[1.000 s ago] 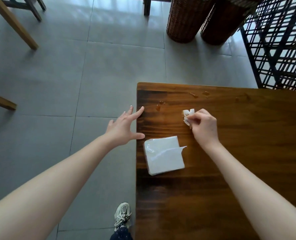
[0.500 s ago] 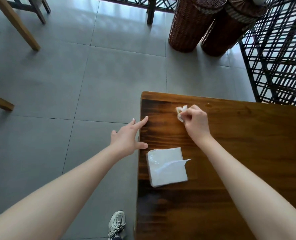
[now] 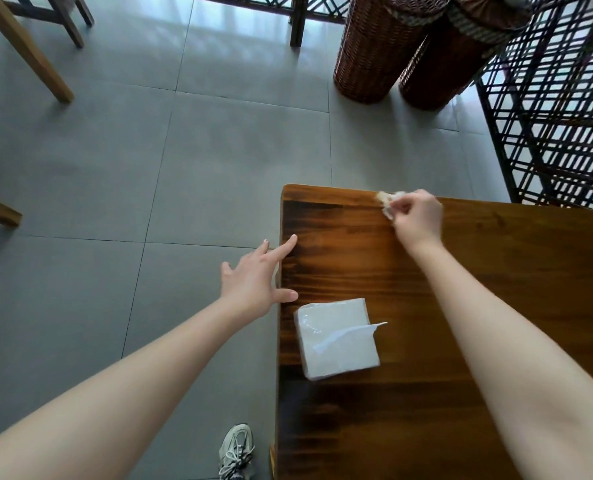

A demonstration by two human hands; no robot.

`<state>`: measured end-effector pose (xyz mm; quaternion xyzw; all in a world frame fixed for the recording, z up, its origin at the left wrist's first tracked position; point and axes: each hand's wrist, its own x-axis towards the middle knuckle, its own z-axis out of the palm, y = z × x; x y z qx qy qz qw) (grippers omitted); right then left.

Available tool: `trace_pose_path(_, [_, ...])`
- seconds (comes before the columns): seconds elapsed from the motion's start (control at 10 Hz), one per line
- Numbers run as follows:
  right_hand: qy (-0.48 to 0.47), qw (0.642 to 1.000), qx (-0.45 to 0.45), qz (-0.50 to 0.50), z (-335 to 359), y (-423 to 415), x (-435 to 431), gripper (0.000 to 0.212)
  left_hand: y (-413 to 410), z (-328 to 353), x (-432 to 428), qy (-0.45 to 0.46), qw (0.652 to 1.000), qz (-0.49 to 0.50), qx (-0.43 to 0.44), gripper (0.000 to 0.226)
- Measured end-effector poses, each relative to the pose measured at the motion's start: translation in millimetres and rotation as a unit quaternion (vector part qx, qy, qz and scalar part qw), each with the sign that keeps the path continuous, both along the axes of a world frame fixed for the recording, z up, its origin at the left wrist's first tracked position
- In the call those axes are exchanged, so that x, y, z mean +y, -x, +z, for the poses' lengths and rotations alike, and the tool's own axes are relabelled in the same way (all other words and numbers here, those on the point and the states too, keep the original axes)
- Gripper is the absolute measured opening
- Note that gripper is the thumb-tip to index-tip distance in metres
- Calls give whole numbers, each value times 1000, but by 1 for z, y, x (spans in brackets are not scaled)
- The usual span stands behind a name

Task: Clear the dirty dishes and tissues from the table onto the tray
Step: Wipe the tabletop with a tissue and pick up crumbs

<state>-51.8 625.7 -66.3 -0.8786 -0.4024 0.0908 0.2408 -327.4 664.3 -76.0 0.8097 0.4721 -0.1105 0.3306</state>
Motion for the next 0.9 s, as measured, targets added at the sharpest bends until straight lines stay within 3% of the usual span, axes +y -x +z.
trace_pose_path(0.1, [25, 997, -17, -69, 1, -18, -45, 13, 0, 0, -1, 5, 1000, 1, 2, 92])
trace_pose_path(0.2, [4, 1000, -4, -27, -3, 13, -63, 12, -1, 2, 0, 10, 1000, 1, 8, 92])
trace_pose_path(0.3, [-23, 996, 13, 87, -9, 55, -45, 9, -5, 8, -2, 7, 1000, 2, 24, 92])
trace_pose_path(0.4, [-47, 990, 31, 132, -11, 72, -15, 11, -8, 11, -4, -6, 999, 0, 42, 92])
trace_pose_path(0.5, [-55, 994, 23, 91, -9, 48, 4, 10, -9, 11, -4, -11, 999, 2, 42, 92])
trace_pose_path(0.7, [-21, 990, 10, -137, -6, -34, -39, 17, -7, 8, -4, -11, 999, 2, 44, 92])
trace_pose_path(0.8, [-23, 985, 10, -171, -5, -23, -71, 17, -8, 9, -4, -10, 999, 3, 44, 93])
trace_pose_path(0.9, [-26, 996, 32, -79, -4, 19, -78, 11, -9, 10, -5, -10, 999, 1, 46, 93])
